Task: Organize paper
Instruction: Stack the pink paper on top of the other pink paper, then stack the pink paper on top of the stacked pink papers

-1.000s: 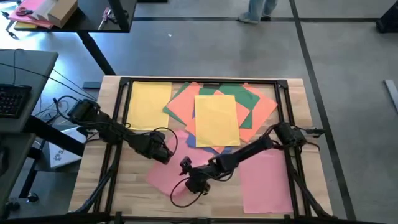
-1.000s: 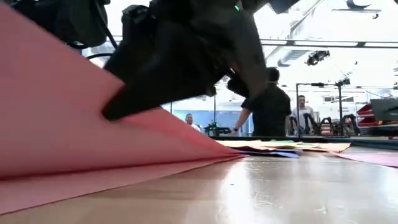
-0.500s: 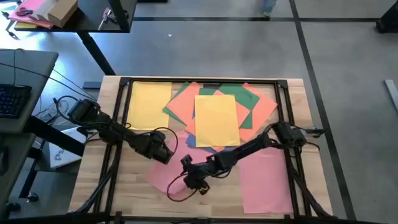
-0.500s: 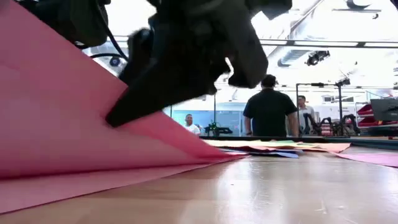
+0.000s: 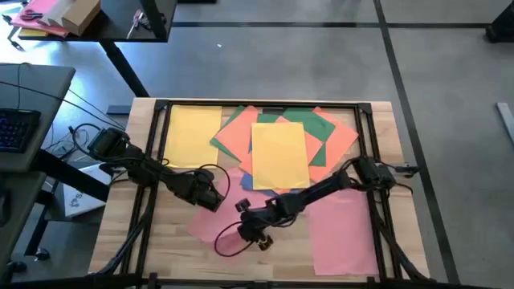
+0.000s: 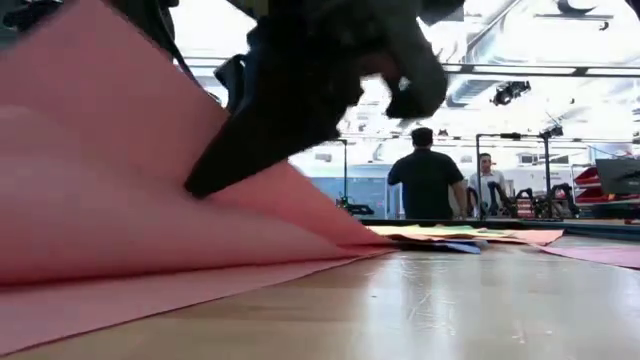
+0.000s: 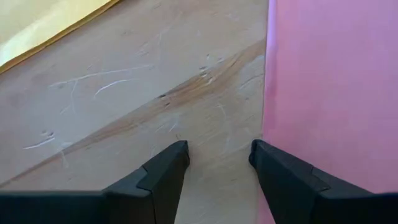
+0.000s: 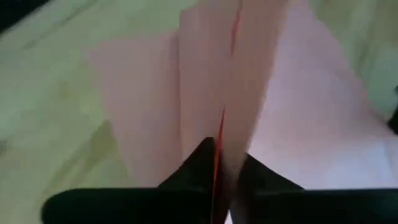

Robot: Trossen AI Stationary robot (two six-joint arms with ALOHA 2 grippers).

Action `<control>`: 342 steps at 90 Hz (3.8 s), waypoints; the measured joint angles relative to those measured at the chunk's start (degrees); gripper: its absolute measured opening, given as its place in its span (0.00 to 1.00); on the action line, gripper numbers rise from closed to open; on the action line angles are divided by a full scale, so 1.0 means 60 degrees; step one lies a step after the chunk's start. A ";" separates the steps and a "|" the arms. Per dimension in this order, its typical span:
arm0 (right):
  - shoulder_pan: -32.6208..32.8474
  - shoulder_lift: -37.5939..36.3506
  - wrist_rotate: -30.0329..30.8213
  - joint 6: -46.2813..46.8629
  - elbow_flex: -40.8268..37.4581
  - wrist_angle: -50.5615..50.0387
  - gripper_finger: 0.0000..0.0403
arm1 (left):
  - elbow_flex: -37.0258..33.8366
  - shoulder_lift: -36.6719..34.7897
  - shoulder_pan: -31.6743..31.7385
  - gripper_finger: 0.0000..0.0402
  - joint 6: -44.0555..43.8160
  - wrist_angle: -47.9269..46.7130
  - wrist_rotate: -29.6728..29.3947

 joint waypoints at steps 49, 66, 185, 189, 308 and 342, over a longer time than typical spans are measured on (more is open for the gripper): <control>-0.0004 -0.0020 -0.0565 -0.0490 0.2091 -0.2788 0.00 | 0.0004 -0.0084 0.0004 0.45 0.0010 -0.0114 0.0014; 0.0051 -0.0002 -0.0357 -0.0263 0.2523 -0.4138 0.00 | 0.0011 -0.0491 0.0004 0.45 0.0002 -0.0451 -0.0014; 0.0905 -0.0829 0.4633 0.6741 0.6350 -0.9538 0.00 | 0.2680 -0.5279 0.0200 0.45 0.4399 -0.3466 -0.4980; 0.1000 -0.0698 0.4778 0.6092 0.6350 -0.9337 0.00 | 0.2366 -0.5201 0.0176 0.45 0.4212 -0.3450 -0.4513; 0.0688 0.3810 -0.0094 -0.0368 0.6360 -0.1857 0.54 | 0.0229 0.0142 -0.3039 0.45 0.2265 -0.1990 0.1210; 0.1241 0.4257 0.1744 -0.0121 0.6357 -0.1627 0.53 | 0.0205 0.0157 -0.3161 0.45 0.2567 -0.1905 0.1227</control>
